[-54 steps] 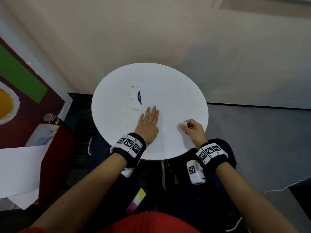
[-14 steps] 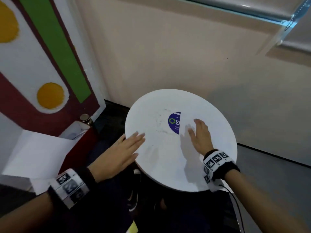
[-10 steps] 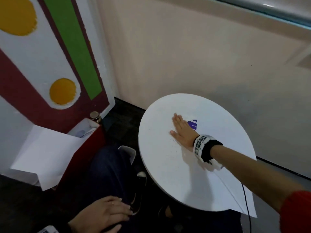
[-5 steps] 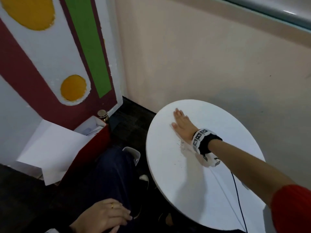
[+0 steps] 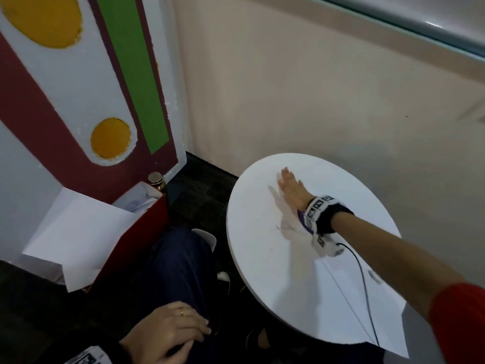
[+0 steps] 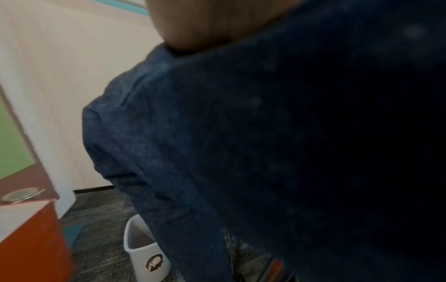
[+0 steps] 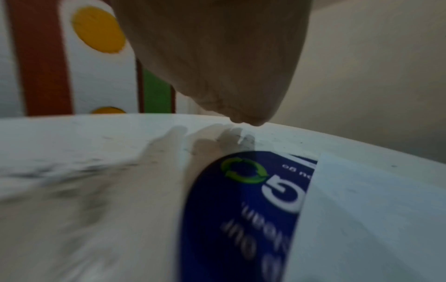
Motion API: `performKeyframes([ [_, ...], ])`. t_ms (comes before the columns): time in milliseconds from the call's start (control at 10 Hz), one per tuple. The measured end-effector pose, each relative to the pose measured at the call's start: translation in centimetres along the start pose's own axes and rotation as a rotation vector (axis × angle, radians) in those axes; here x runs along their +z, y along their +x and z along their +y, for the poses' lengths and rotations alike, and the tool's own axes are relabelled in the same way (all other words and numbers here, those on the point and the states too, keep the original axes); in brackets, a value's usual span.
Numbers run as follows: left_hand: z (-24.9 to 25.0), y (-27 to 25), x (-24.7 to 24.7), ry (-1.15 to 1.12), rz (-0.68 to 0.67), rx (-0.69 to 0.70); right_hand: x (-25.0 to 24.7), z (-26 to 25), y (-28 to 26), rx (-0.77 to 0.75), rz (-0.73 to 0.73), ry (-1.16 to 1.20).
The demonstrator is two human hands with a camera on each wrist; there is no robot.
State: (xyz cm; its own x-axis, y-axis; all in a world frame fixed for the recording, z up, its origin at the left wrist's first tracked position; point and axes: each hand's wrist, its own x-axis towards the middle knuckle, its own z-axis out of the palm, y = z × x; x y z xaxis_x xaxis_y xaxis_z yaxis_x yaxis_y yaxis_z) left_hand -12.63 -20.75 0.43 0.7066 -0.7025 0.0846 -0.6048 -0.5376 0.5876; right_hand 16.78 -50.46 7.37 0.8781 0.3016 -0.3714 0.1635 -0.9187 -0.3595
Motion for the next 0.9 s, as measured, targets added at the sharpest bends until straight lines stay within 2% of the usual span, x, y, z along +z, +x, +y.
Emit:
performKeyframes([
  [100, -0.2, -0.9, 0.5, 0.212, 0.033, -0.034, 1.4, -1.3, 3.0, 0.043, 0.024, -0.085],
  [200, -0.2, -0.8, 0.4, 0.247, -0.031, -0.104, 2.4, -4.8, 3.1, -0.071, -0.03, -0.109],
  [300, 0.2, -1.3, -0.4, 0.125, -0.071, -0.066, 3.7, -6.2, 0.1, -0.279, -0.195, -0.199],
  [400, -1.3, -2.2, -0.3, -0.303, 0.367, 0.114, 4.0, -4.9, -5.5, -0.503, -0.385, -0.274],
  [500, -0.3, -1.7, -1.0, -0.164, 0.046, 0.239, 3.2, -2.4, -10.7, -0.513, -0.351, -0.102],
  [600, 0.1, -0.8, -1.0, -0.157, -0.002, 0.09, 3.9, 0.3, -12.3, -0.152, 0.013, 0.065],
  [700, 1.0, -0.2, -2.3, -0.118, 0.016, 0.11, 5.5, 0.1, -10.6, 0.18, 0.042, 0.006],
  [800, 1.3, 0.3, -2.0, -0.061, 0.045, 0.122, 7.1, -3.2, -8.2, 0.178, 0.034, 0.027],
  [900, 1.0, 0.4, -1.5, -0.031, 0.1, 0.09, 7.7, -6.6, -7.7, 0.007, -0.068, 0.114],
])
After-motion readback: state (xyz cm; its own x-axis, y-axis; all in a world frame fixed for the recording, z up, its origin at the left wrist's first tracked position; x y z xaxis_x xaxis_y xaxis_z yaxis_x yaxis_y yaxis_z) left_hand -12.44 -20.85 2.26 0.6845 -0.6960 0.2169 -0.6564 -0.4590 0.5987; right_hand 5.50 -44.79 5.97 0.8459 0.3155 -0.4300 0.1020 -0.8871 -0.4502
